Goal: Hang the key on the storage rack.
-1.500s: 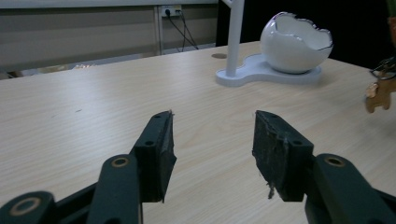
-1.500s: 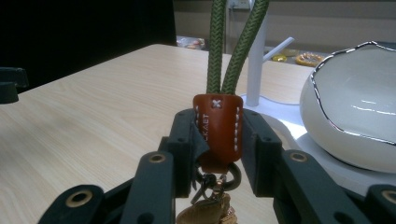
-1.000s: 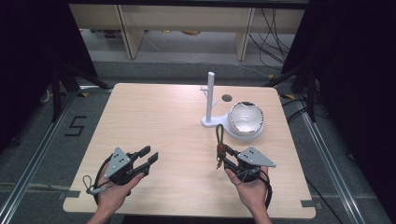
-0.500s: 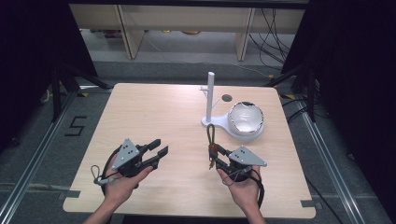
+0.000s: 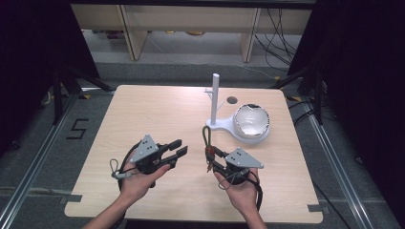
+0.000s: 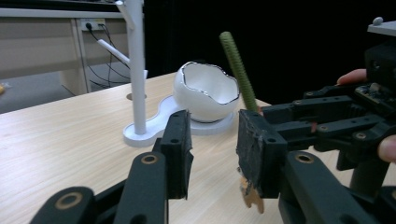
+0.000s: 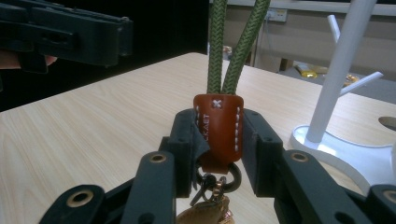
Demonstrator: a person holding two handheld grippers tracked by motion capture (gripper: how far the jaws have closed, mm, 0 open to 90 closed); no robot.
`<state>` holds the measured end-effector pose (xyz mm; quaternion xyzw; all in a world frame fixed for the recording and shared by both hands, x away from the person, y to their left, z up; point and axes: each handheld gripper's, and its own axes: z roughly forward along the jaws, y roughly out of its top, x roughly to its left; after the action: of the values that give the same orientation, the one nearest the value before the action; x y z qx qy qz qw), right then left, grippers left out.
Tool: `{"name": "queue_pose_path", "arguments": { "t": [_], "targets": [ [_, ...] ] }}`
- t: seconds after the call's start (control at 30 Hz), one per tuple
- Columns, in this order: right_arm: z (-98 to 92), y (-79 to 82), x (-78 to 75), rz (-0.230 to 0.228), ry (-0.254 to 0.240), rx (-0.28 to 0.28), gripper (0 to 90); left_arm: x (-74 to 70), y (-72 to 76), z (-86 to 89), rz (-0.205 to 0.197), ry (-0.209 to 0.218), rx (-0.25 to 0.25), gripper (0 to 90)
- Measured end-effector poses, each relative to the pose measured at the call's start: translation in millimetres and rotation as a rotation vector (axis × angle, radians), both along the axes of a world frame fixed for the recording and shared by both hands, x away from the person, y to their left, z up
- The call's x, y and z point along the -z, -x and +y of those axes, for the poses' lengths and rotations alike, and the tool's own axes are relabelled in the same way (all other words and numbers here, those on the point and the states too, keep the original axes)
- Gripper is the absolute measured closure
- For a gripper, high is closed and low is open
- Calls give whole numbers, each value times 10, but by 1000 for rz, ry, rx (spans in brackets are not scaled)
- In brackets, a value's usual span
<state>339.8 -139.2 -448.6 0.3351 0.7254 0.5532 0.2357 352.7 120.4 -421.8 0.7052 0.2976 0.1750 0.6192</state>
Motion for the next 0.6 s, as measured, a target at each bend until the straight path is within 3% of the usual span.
{"name": "queue_pose_path", "arguments": {
  "t": [0.23, 0.3, 0.57, 0.6],
  "targets": [
    [80, 10, 9, 2, 8, -12, 684, -36, -72, -112, 46, 28, 25, 680],
    [103, 10, 23, 4, -4, -17, 684, -31, -114, -153, 80, 48, 35, 690],
    [145, -7, 42, -23, 6, -42, 684, -63, -190, -218, 106, 69, 46, 729],
    [147, 12, 35, 2, 9, -35, 683, -65, -196, -225, 106, 69, 48, 733]
  ]
}}
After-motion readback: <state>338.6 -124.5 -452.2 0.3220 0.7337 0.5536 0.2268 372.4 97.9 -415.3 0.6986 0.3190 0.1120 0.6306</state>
